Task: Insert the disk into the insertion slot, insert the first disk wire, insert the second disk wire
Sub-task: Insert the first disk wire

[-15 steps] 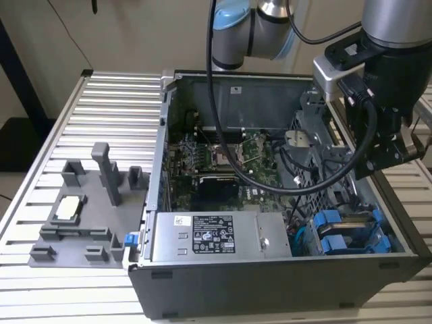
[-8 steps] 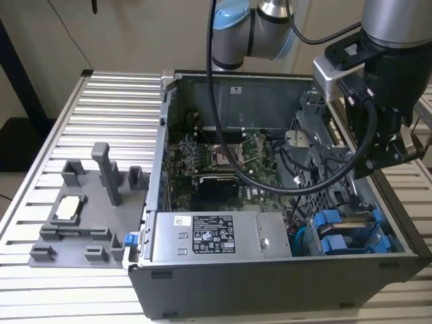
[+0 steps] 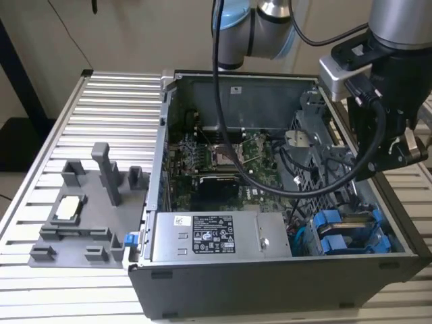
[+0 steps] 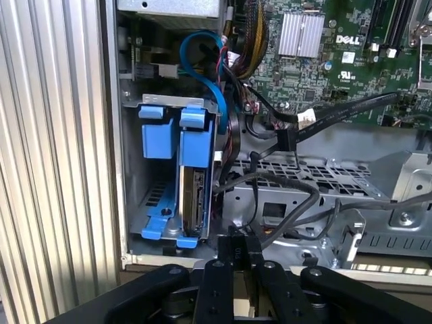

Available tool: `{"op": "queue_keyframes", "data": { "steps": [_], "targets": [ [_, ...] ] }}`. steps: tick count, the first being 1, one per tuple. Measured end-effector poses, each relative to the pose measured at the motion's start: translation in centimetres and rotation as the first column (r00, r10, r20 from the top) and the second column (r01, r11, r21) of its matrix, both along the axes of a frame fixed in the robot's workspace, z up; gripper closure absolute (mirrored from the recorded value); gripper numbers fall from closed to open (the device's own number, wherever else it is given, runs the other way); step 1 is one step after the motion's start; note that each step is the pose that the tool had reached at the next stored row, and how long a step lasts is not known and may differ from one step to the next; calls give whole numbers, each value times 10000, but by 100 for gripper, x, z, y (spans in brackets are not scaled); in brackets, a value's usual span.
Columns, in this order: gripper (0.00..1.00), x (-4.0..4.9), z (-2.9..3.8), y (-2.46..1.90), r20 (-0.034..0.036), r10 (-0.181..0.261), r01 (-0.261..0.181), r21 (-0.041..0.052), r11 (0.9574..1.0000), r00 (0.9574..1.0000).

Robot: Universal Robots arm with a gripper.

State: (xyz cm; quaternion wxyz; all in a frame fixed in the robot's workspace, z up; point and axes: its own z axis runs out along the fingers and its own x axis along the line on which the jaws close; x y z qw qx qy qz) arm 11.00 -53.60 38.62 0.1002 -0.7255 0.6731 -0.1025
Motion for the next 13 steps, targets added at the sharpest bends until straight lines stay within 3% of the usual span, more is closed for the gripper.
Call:
{"op": "queue_keyframes", "data": {
  "steps": [6,13],
  "targets": [
    [81,129,-10,-62,-570,0,0,0,10000,9984],
    [81,272,-20,-144,-1238,0,0,0,10000,9923]
  ]
}}
